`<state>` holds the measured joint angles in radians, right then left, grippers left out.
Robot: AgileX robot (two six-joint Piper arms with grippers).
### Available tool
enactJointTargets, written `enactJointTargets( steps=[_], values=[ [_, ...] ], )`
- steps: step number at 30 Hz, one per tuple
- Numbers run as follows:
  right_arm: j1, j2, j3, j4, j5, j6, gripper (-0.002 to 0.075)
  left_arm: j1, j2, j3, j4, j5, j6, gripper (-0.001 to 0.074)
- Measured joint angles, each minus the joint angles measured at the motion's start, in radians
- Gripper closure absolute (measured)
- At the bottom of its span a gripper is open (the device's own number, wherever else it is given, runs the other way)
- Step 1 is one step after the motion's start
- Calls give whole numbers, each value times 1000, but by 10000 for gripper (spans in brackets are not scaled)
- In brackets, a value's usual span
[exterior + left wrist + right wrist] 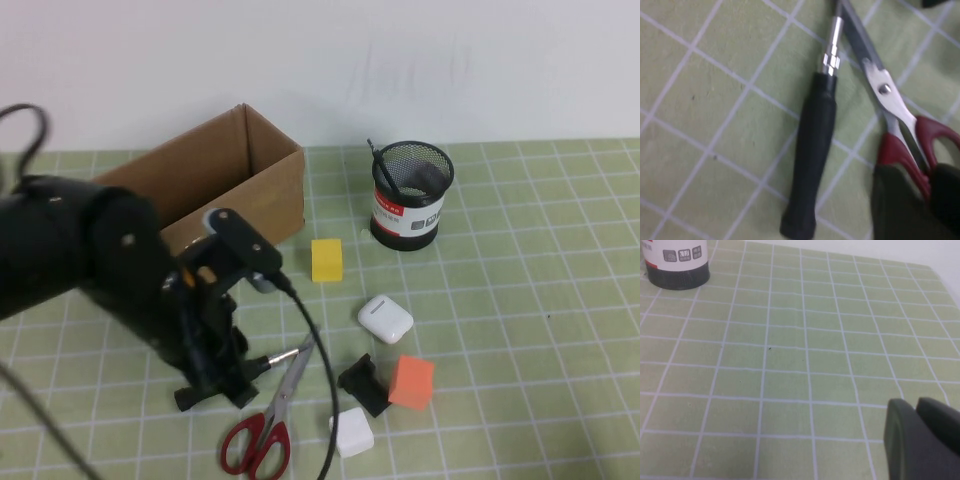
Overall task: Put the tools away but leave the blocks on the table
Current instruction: Pick up the black Screwdriver from the table
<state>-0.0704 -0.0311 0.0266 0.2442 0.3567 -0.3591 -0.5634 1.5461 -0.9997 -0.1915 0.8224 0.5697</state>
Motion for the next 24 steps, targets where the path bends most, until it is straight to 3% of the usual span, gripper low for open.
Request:
enactJointTargets(
  steps=[4,7,20,24],
  values=[
    [0,0,0,0,0,0,732,0,90,-51,0,-2,7,449],
    [0,0,0,0,0,0,732,0,137,-79,18,-4,35,391],
    [0,0,0,0,0,0,732,0,274,-91,63,-97,42,367],
    [0,0,0,0,0,0,732,0,309,-91,67,-105,44,419]
  ],
)
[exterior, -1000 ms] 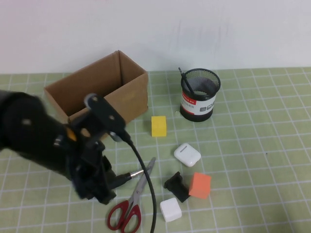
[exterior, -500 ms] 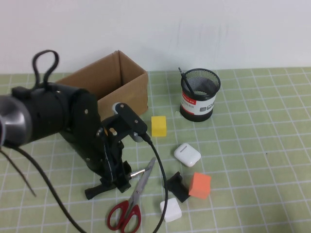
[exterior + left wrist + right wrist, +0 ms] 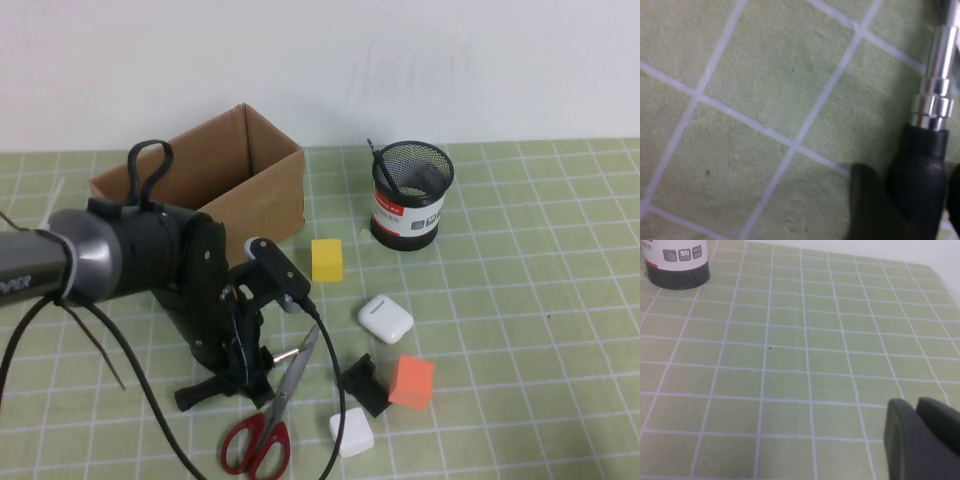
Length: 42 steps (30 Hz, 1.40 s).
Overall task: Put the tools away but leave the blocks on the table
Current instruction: Pick up the black Screwdriver from the table, then place the picked object into the round holder
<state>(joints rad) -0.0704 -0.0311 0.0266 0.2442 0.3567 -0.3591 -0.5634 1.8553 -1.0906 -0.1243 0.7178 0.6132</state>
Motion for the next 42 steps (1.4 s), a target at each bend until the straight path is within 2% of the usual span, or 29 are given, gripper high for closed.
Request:
enactJointTargets(
  steps=[4,15,18,20,24,27,32,35,42],
  values=[
    [0,0,0,0,0,0,732,0,4,-7,4,-5,0,561],
    [0,0,0,0,0,0,732,0,-91,-29,-9,17,0,557],
    [0,0,0,0,0,0,732,-3,-150,-73,-88,-3,17,557],
    [0,0,0,0,0,0,732,-14,-181,-99,-203,-62,77,557],
    [0,0,0,0,0,0,732,-76,-208,-137,-477,-250,327,557],
    [0,0,0,0,0,0,732,-129,-203,-140,-647,-490,482,557],
    [0,0,0,0,0,0,732,-196,-136,-158,-826,-984,526,557],
    [0,0,0,0,0,0,732,-198,-72,-203,-813,-1082,451,557],
    [0,0,0,0,0,0,732,-202,75,-366,-441,-969,127,557]
  ],
)
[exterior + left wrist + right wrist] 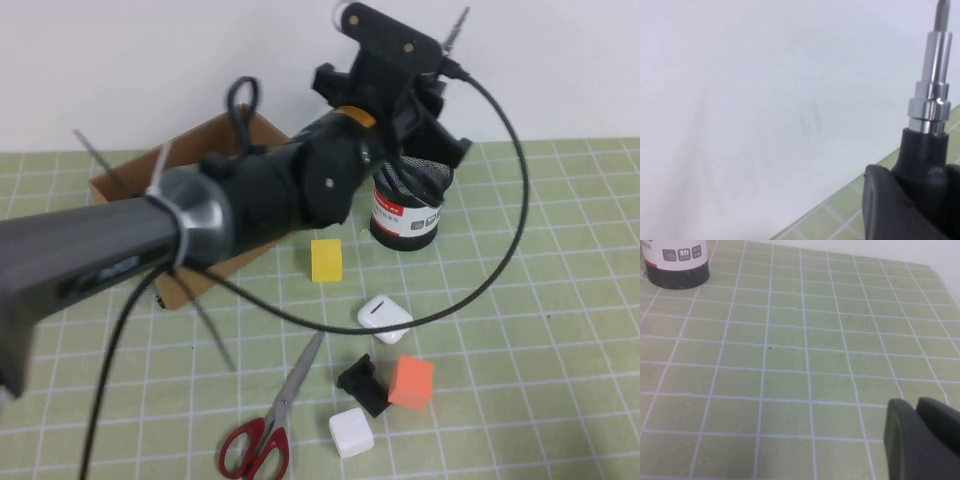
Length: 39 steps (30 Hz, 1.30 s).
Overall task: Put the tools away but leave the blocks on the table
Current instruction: Place the picked object into the round holder
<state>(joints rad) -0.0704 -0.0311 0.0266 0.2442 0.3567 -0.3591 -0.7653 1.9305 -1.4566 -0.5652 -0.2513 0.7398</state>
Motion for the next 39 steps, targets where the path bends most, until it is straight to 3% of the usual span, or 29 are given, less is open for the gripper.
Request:
enactJointTargets(
  steps=[4,10,16,22,26,29,34,39],
  values=[
    [0,0,0,0,0,0,732,0,71,-60,106,-3,-200,557],
    [0,0,0,0,0,0,732,0,139,-72,126,-87,-346,557],
    [0,0,0,0,0,0,732,2,174,-72,176,-114,-362,557],
    [0,0,0,0,0,0,732,2,175,-74,223,-115,-344,430],
    [0,0,0,0,0,0,732,2,156,-74,225,-27,-232,407],
    [0,0,0,0,0,0,732,2,123,-74,227,58,-129,460],
    [0,0,0,0,0,0,732,4,5,-74,262,279,75,680],
    [0,0,0,0,0,0,732,4,-151,-74,410,551,200,728]
  ],
)
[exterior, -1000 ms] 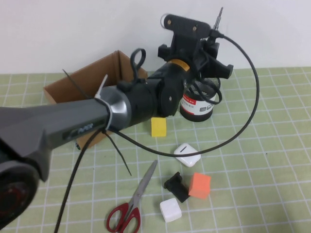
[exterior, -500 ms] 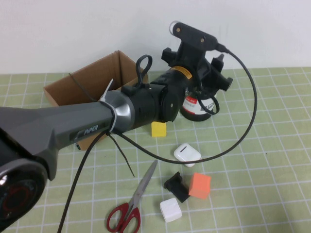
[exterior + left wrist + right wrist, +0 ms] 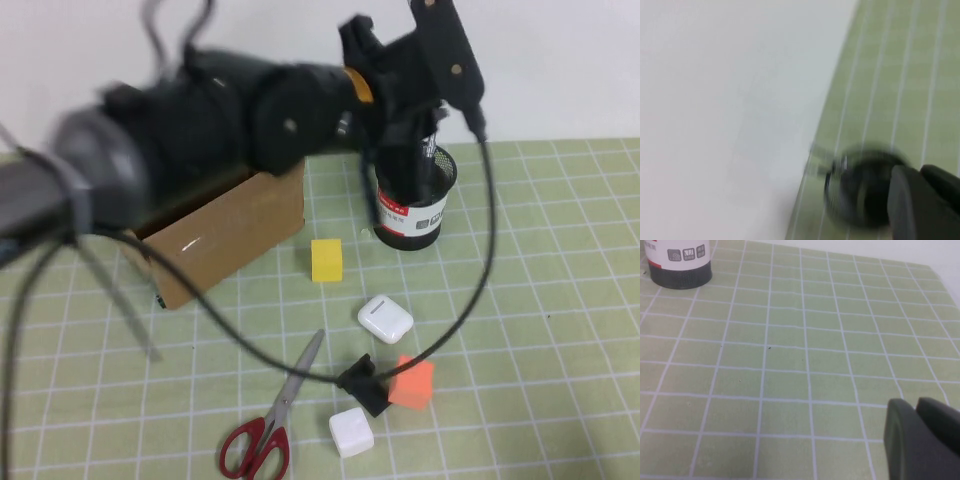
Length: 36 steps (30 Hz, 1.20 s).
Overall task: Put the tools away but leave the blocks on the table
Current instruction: Place the picked object into the round holder, then pick up the scissors from the table
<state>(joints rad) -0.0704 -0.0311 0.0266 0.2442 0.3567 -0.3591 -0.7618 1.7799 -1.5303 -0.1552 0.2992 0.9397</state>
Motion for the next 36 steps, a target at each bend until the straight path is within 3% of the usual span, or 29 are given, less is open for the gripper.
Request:
enactJointTargets(
  steps=[7,10,13,17,19,23,26,31,36],
  values=[
    [0,0,0,0,0,0,732,58,-145,-4,564,441,-366,734],
    [0,0,0,0,0,0,732,134,-162,-4,659,586,-518,735],
    [0,0,0,0,0,0,732,259,-199,-4,513,620,-565,735],
    [0,0,0,0,0,0,732,412,-295,80,93,527,-436,735],
    [0,0,0,0,0,0,732,445,-346,159,-74,466,-387,735],
    [0,0,0,0,0,0,732,458,-429,340,-269,410,-386,735],
    [0,0,0,0,0,0,732,458,-443,428,-372,465,-386,735],
    [0,0,0,0,0,0,732,434,-424,492,-418,577,-376,735],
    [0,0,0,0,0,0,732,338,-360,493,-410,580,-388,717]
  ],
)
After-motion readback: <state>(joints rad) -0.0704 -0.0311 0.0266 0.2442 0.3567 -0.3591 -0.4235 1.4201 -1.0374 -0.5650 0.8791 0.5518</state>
